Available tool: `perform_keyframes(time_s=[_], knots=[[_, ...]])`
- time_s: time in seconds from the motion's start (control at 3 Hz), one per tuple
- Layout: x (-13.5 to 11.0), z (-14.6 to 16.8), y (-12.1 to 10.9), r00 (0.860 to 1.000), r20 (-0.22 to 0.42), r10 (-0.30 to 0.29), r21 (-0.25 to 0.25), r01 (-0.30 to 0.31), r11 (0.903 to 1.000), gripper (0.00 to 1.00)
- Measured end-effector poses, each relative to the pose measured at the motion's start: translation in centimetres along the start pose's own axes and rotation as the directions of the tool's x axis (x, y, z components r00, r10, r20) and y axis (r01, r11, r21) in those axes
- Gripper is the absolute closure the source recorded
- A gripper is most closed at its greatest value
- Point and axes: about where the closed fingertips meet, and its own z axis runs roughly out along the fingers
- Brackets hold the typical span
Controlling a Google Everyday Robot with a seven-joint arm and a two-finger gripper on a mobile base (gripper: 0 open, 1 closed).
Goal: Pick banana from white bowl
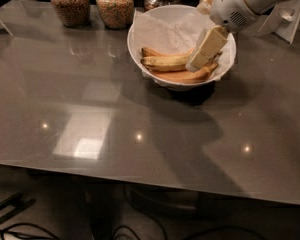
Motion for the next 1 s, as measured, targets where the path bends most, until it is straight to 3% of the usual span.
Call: perform_keyframes(time_s=[0.67,1.0], knots=[[0.6,1.8,1.0,0.999,0.013,0.046,-0.055,-0.046,0.9974,0.36],[1.0,2.4,1.0,0.998,0.011,0.056,-0.064,-0.055,0.9964,0.35]])
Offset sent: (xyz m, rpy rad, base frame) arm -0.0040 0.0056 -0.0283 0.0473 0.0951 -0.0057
